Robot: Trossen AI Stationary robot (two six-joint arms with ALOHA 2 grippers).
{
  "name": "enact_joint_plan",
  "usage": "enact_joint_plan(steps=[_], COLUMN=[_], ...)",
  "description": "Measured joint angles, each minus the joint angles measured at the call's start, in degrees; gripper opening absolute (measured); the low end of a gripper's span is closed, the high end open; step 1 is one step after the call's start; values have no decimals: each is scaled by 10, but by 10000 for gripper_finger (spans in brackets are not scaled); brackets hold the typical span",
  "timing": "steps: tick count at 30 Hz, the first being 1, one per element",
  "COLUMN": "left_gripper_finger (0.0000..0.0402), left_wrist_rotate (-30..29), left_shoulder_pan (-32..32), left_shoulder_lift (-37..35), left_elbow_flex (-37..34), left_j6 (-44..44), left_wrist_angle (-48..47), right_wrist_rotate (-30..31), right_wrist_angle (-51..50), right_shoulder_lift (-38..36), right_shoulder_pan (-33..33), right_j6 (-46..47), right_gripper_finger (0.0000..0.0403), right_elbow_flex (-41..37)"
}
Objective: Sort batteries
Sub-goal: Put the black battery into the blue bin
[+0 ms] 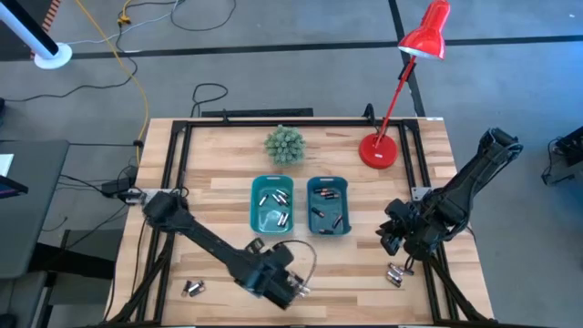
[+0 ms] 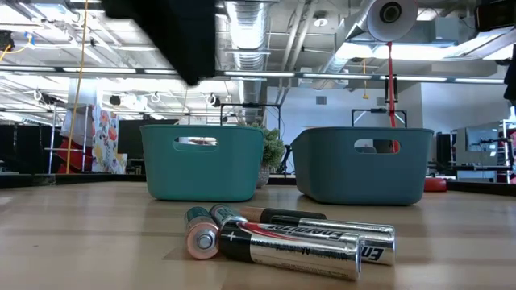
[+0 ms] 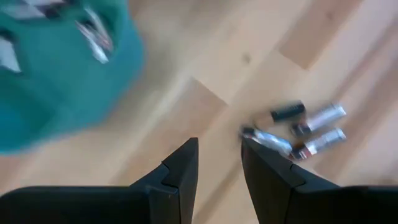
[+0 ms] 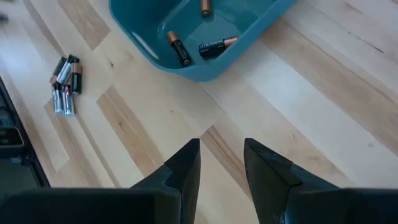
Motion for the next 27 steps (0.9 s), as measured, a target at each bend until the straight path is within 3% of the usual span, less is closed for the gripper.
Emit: enact_joint_plan(steps=[6, 15, 20, 27], left_gripper_finger=[116, 116, 116, 116], left_wrist_rotate=[33, 35, 94, 240], left_shoulder_pan=[-28, -136, -201, -221], left_shoulder_lift=[-122, -310, -405, -475], left_elbow_flex=[-249, -484, -565, -611], left_j6=[-80, -308, -445, -483], left_wrist_angle=[184, 191, 152, 101], right_wrist_rotate=[0, 0, 16, 17], right_wrist_angle=[1, 22, 43, 83], right_shoulder_lift=[0, 0, 0, 36], right_shoulder_pan=[-1, -1, -9, -39], right_j6=[42, 126, 131, 129], right_gripper_finger=[140, 140, 140, 140], right_elbow_flex=[0, 0, 0, 0])
